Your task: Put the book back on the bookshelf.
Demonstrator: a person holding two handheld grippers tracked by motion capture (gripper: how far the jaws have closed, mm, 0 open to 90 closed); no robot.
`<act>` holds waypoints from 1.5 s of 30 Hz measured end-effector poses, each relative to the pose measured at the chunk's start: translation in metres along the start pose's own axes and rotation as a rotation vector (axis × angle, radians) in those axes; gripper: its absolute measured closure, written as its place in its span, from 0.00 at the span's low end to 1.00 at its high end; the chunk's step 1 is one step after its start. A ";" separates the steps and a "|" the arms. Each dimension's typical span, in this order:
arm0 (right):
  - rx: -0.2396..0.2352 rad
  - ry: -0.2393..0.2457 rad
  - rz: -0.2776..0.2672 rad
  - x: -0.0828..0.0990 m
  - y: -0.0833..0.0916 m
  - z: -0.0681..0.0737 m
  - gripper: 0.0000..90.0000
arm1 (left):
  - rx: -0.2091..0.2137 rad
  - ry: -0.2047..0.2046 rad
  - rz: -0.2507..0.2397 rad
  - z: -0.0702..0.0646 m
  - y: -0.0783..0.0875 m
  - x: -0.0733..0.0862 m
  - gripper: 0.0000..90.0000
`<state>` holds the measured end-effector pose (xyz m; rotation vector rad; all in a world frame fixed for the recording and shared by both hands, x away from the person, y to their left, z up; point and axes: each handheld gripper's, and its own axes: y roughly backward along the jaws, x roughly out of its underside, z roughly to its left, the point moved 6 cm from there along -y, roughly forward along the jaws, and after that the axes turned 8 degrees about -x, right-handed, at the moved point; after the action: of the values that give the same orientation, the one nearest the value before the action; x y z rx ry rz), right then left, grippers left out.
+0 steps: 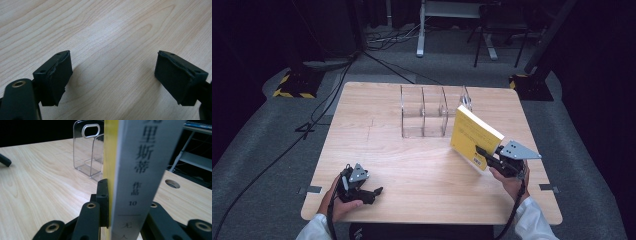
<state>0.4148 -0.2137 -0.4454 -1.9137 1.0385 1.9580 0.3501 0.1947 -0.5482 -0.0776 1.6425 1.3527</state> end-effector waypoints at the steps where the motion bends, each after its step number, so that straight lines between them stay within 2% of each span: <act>1: 0.004 -0.003 -0.003 -0.001 -0.001 -0.001 0.85 | -0.001 -0.001 0.000 0.000 0.000 0.000 0.17; 11: 0.035 -0.012 -0.012 -0.013 -0.014 -0.015 0.85 | -0.001 -0.001 0.000 0.000 0.000 0.000 0.17; 16: 0.066 -0.003 -0.002 -0.020 -0.023 -0.019 0.85 | -0.002 0.000 0.000 0.000 0.000 0.000 0.17; 27: 0.127 -0.038 0.000 -0.028 -0.040 -0.032 0.85 | -0.003 0.003 -0.001 0.000 0.000 0.000 0.17; 45: 0.200 -0.052 0.019 -0.044 -0.073 -0.049 0.85 | -0.005 0.000 -0.001 0.000 0.000 0.000 0.17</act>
<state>0.5028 -0.1764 -0.4240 -1.7436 1.1927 1.8267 0.3497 0.1947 -0.5481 -0.0813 1.6390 1.3554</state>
